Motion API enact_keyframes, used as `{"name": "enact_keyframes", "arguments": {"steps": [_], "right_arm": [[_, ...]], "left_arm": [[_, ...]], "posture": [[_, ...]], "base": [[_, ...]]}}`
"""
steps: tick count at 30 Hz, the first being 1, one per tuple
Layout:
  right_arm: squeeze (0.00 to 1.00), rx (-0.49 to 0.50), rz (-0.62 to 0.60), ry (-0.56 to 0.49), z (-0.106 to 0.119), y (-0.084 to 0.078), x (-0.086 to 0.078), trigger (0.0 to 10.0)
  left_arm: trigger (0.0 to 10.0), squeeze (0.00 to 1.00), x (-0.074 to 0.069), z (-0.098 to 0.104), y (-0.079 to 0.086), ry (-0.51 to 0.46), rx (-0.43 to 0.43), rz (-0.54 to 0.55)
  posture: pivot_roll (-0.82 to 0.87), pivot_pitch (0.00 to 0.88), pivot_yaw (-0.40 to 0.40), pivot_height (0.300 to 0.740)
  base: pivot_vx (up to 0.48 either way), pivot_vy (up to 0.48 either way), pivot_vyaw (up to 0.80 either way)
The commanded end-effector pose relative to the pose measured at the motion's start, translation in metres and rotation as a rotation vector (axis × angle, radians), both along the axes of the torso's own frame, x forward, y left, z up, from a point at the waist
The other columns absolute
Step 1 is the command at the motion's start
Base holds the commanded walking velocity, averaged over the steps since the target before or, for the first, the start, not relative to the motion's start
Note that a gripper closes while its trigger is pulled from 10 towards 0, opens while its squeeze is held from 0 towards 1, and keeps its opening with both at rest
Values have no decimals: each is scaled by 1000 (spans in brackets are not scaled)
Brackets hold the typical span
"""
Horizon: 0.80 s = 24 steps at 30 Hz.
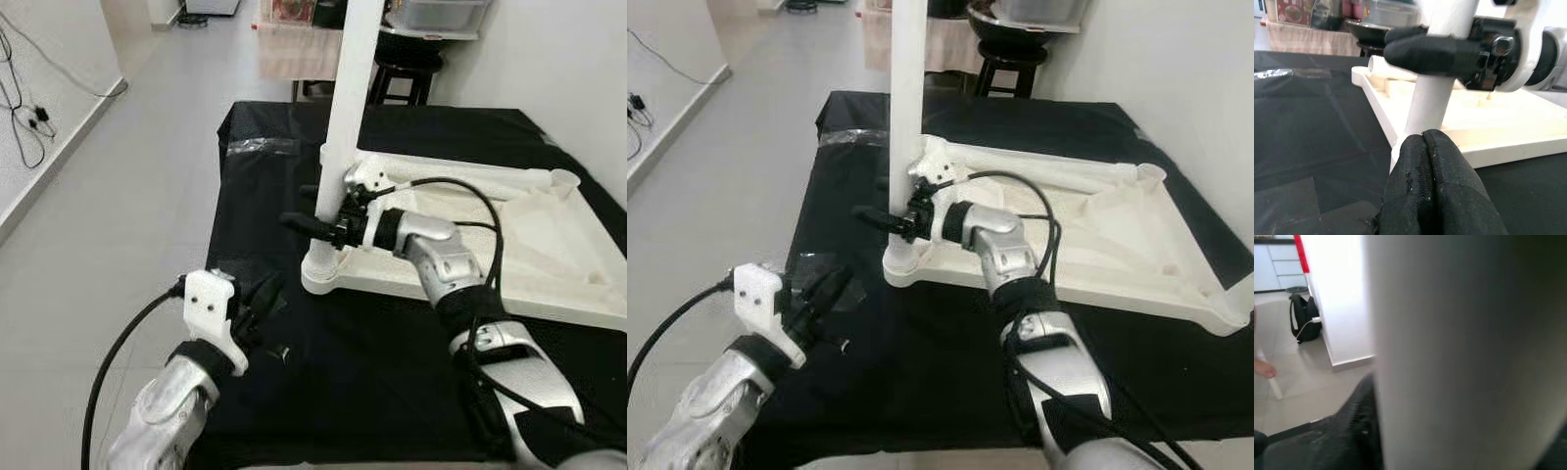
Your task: Building children table
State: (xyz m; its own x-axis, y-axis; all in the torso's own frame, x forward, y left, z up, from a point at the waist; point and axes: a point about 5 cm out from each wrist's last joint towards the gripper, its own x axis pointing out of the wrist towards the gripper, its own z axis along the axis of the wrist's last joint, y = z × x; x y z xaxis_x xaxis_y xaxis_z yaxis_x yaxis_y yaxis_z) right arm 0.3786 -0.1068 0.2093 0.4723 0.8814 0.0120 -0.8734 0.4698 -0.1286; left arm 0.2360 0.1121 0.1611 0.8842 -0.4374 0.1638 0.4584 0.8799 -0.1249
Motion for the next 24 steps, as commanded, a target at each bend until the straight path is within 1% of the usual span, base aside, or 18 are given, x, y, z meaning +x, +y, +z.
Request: {"name": "enact_keyframes", "arguments": {"steps": [1, 4, 7, 9, 10, 11, 12, 13, 14, 15, 16, 17, 18, 19, 20, 22, 23, 24], "right_arm": [[0, -1, 3, 35, -10, -3, -1, 0], [0, -11, -62, 73, -21, -14, -2, 0], [0, -19, -108, 85, -25, -18, -1, 0], [0, -4, -184, 127, -29, -23, 0, 0], [0, -35, -241, 146, -36, -25, -2, 0], [0, -35, -241, 146, -36, -25, -2, 0], [0, -83, -483, 167, -50, -35, -1, 0], [0, -104, -722, 162, -59, -47, -2, 0], [0, -104, -722, 162, -59, -47, -2, 0], [0, -94, -854, 209, -85, -35, -37, 0], [0, -55, -821, 228, -88, -18, -54, 0], [0, -55, -821, 228, -88, -18, -54, 0], [0, -27, -794, 238, -89, -7, -64, 0], [0, -15, -800, 216, -85, -2, -65, 0], [0, -15, -800, 216, -85, -2, -65, 0], [0, -16, -786, 174, -79, 1, -58, 0], [0, -52, -797, 134, -75, -1, -52, 10000], [0, -79, -807, 111, -72, -1, -49, 10000]], "left_arm": [[10000, 0, 2, -6, -1, 18, 3, 9], [10000, 0, 1, -8, -3, 27, 11, 3], [10000, 0, 1, -10, -1, 40, 17, 8], [10000, 0, 0, -13, 2, 60, 38, 16], [10000, 0, -2, -15, 4, 70, 39, 17], [10000, 0, -2, -15, 4, 70, 39, 17], [10000, 0, -6, -17, 4, 78, 49, 19], [10000, 0, -10, -19, 5, 81, 55, 21], [10000, 0, -10, -19, 5, 81, 55, 21], [10000, 0, -16, -21, 4, 85, 57, 21], [10000, 0, -18, -19, 5, 81, 55, 25], [10000, 0, -18, -19, 5, 81, 55, 25], [10000, 0, -19, -17, 5, 77, 54, 29], [10000, 0, -20, -15, 6, 75, 50, 44], [10000, 0, -20, -15, 6, 75, 50, 44], [10000, 0, -23, -12, 3, 69, 54, 38], [10000, 0, -24, -10, 3, 59, 70, 23], [10000, 0, -24, -9, 3, 52, 83, 11]], "posture": [[91, 25, -74, 740], [80, 8, -73, 740], [78, 6, -73, 740], [73, 17, -67, 740], [65, 40, -63, 740], [65, 40, -63, 740], [67, 61, -67, 740], [65, 69, -67, 740], [65, 69, -67, 740], [62, 79, -65, 740], [66, 100, -50, 740], [66, 100, -50, 740], [61, 104, -42, 740], [43, 114, -18, 740], [43, 114, -18, 740], [49, 126, -14, 740], [57, 129, -19, 740], [57, 129, -19, 740]], "base": [[0, 0, 0], [0, 0, 0], [0, 0, 0], [0, 0, 0], [0, 0, 0], [0, 0, 0], [0, 0, 0], [0, 0, 0], [0, 0, 0], [0, 0, 0], [0, 0, 0], [0, 0, 0], [0, 0, 0], [0, 0, 0], [0, 0, 0], [0, 0, 0], [0, 0, 0], [0, 0, 0]]}}
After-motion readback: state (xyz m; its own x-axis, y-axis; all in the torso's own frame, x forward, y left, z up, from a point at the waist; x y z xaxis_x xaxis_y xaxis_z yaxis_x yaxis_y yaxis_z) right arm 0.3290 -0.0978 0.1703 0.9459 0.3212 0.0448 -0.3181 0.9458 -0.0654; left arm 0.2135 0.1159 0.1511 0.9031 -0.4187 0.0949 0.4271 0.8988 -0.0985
